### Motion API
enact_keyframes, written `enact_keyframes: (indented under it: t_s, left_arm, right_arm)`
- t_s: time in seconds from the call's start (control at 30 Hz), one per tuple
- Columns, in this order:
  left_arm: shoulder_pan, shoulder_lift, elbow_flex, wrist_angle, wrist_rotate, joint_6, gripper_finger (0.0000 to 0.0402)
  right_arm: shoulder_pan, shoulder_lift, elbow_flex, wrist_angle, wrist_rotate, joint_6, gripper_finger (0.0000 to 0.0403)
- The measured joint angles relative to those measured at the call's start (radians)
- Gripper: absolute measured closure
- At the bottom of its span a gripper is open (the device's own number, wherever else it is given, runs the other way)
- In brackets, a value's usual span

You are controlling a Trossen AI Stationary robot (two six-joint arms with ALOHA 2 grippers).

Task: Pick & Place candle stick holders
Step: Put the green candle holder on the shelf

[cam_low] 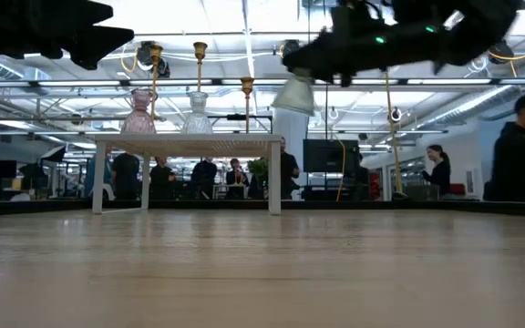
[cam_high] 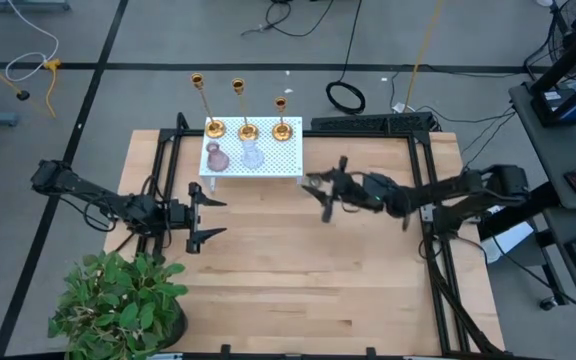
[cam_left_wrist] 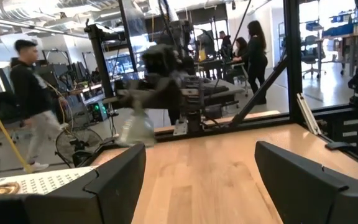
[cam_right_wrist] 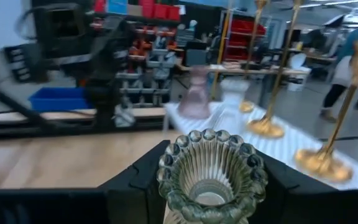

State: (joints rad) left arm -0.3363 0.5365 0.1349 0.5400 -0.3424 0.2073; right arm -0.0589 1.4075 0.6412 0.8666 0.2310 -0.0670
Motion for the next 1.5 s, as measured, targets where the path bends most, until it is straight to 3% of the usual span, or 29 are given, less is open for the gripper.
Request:
enact_keyframes:
  t_s: [0.17, 0.33, 0.5, 0.7, 0.9, 1.1, 1.5]
  left_arm:
    - [0.0, 0.0, 0.0, 0.001, 0.0, 0.007, 0.0092]
    - [0.0, 0.0, 0.0, 0.001, 0.0, 0.02, 0.0092]
    - [0.0, 0.0, 0.0, -0.002, 0.0, 0.02, 0.0092]
    - [0.0, 0.0, 0.0, -0.015, 0.0, 0.025, 0.0092]
    - [0.0, 0.0, 0.0, -0.021, 0.0, 0.026, 0.0092]
    - [0.0, 0.0, 0.0, -0.02, 0.0, 0.026, 0.0092]
    - [0.0, 0.0, 0.0, -0.02, 0.0, 0.025, 0.0092]
  right_arm:
    - [-0.079, 0.084, 0.19, -0.148, -0.007, -0.033, 0.0253]
    - [-0.157, 0.192, 0.366, -0.247, -0.104, -0.028, 0.0254]
    - [-0.209, 0.289, 0.477, -0.329, -0.11, -0.012, 0.0256]
    - [-0.248, 0.358, 0.51, -0.33, -0.183, 0.059, 0.0251]
    - [-0.262, 0.373, 0.512, -0.317, -0.185, 0.061, 0.0257]
    - [-0.264, 0.375, 0.51, -0.333, -0.184, 0.026, 0.0234]
    - [-0.294, 0.375, 0.51, -0.293, -0.189, 0.018, 0.0228]
